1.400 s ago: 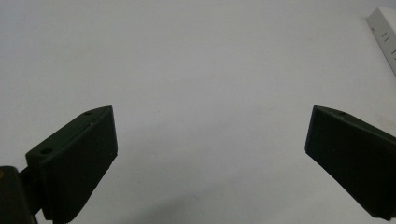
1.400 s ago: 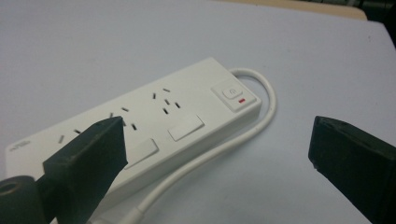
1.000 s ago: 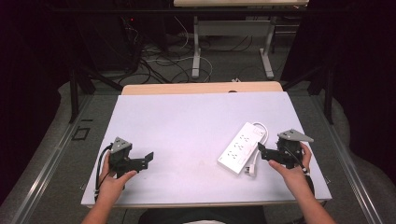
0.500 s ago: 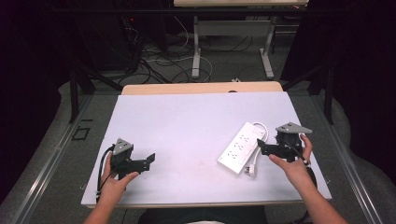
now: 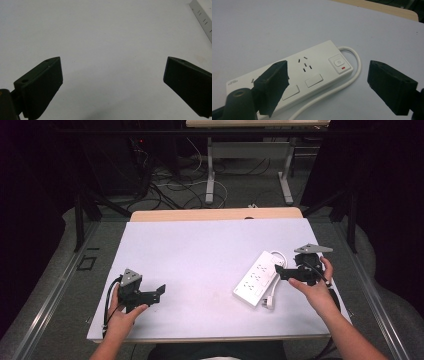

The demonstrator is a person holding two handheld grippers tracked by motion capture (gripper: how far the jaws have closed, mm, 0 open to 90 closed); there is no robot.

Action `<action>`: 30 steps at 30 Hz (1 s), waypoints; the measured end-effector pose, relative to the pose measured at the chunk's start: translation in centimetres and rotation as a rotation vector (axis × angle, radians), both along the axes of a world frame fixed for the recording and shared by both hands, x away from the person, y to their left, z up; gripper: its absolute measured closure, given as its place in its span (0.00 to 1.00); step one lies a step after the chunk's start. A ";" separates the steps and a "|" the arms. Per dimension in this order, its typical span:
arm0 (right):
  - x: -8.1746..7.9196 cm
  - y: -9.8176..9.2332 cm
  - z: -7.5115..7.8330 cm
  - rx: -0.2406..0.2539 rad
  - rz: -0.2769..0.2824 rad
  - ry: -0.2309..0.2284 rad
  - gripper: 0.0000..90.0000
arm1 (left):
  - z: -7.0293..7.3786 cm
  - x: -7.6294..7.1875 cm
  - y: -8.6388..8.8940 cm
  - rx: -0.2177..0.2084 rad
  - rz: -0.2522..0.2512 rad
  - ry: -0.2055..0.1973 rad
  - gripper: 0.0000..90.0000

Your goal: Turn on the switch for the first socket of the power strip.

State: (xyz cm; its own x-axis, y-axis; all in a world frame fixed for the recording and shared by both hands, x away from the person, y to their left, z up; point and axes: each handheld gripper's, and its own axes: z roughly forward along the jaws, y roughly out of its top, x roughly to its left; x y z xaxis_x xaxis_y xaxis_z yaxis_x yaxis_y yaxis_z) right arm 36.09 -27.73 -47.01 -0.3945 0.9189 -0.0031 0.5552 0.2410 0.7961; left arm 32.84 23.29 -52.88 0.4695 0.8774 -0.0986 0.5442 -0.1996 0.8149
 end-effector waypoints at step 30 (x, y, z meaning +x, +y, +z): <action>3.0 0.1 0.1 -0.032 0.032 0.089 0.31 | 0.0 0.0 0.1 -0.007 0.012 -0.006 0.03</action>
State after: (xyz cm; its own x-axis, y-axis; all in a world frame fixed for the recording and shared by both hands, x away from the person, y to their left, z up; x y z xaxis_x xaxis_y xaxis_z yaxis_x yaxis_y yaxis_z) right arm 39.06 -27.62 -46.90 -0.4233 0.9060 0.0036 0.6148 0.2843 0.7357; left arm 32.87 23.42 -52.90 0.4592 0.8825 -0.1017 0.5414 -0.1873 0.8196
